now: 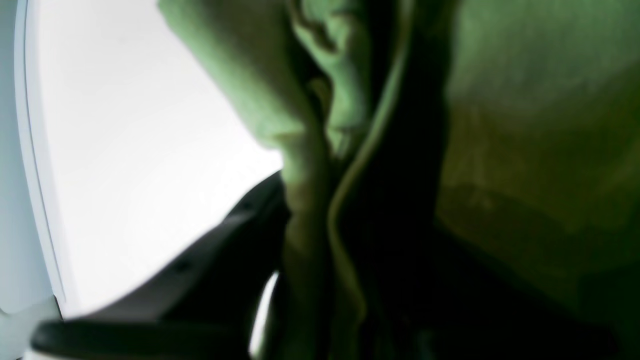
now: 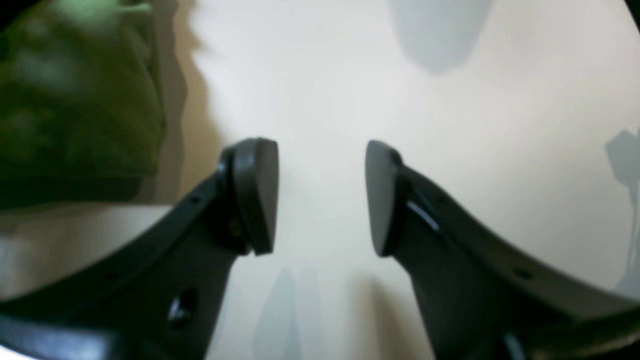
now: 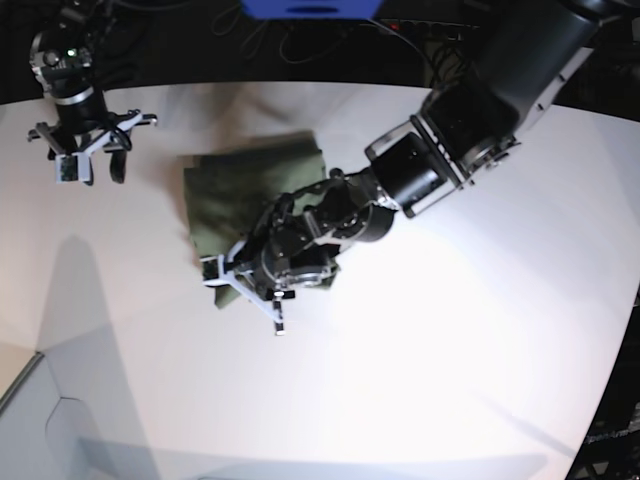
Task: Layout the t-shirt on the table in an organized manner, then fold the t-shirt properly
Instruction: 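Release with the right gripper and smooth the bundle's edge with the left gripper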
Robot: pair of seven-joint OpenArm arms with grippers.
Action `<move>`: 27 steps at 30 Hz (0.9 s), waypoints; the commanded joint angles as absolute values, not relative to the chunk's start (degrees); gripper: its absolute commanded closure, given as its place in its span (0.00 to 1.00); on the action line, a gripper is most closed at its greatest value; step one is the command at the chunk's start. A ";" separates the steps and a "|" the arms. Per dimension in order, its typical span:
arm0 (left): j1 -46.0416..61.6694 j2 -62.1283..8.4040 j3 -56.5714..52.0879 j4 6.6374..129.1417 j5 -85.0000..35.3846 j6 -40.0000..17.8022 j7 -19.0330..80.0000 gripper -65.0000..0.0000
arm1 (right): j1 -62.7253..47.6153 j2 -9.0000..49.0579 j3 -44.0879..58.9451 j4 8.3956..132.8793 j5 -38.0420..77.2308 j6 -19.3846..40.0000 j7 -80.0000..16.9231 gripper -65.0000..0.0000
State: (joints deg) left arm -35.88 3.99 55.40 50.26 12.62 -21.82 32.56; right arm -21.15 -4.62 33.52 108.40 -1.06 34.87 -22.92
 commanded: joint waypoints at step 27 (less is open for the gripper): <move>-30.20 -0.04 23.08 80.04 25.45 -22.37 32.66 0.20 | -18.42 -4.35 31.78 109.67 -0.04 35.12 -21.58 0.55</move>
State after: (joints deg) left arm -28.10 0.21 23.57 79.00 24.51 -23.66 33.15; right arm -18.65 -4.58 31.75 108.47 -1.06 34.87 -23.14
